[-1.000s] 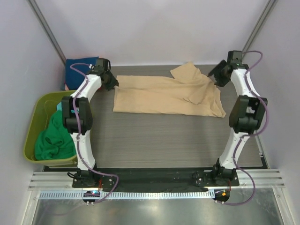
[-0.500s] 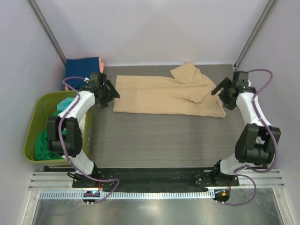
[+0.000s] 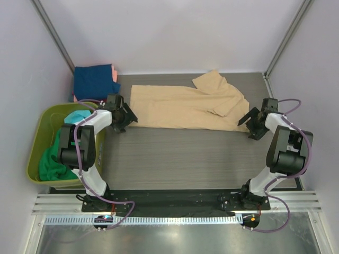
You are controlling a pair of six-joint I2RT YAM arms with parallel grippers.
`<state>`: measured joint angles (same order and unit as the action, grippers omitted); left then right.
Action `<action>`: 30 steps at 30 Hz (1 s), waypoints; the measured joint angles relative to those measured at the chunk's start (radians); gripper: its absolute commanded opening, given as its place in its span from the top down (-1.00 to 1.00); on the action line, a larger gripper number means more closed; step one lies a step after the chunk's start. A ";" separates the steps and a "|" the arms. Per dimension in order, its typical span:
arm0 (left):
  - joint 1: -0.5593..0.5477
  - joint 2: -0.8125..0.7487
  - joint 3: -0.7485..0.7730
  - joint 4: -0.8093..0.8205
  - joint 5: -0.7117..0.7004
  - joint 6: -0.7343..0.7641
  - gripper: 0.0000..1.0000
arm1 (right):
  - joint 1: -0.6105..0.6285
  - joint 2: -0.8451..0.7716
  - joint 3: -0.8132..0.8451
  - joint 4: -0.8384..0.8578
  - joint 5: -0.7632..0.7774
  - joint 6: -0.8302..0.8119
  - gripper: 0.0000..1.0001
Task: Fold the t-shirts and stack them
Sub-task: Fold the tshirt
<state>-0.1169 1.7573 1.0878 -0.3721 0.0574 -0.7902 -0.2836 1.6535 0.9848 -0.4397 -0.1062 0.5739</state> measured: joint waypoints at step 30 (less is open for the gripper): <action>-0.041 -0.312 0.107 -0.017 -0.082 -0.024 1.00 | -0.038 -0.201 0.120 0.043 -0.073 0.044 0.97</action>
<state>-0.1581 1.4456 1.1946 -0.3893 -0.0250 -0.8143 -0.3218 1.4528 1.1046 -0.3965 -0.1795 0.6178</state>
